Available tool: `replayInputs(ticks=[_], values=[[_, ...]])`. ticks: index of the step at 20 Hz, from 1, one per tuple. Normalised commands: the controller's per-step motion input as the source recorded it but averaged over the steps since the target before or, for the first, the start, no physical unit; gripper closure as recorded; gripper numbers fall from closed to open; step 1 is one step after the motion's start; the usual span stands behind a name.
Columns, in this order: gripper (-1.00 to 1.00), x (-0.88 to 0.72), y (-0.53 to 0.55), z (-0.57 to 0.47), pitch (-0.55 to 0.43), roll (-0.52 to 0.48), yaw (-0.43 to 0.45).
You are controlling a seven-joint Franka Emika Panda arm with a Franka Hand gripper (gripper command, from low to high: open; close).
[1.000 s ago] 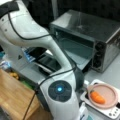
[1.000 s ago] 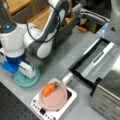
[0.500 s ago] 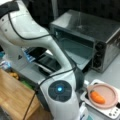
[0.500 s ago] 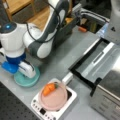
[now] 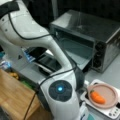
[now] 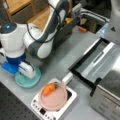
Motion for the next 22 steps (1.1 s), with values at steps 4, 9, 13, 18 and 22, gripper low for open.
replayInputs(ticks=[4,9,13,18,22], values=[[1.00,-0.02,0.08,-0.06,-0.060,-0.058,-0.059],[1.00,-0.01,0.06,0.00,-0.041,-0.066,-0.062],[1.00,0.01,0.09,0.09,-0.012,-0.052,-0.086],[1.00,0.04,0.19,0.22,0.043,-0.050,-0.132],[1.00,0.10,0.22,0.32,0.118,-0.072,-0.102]])
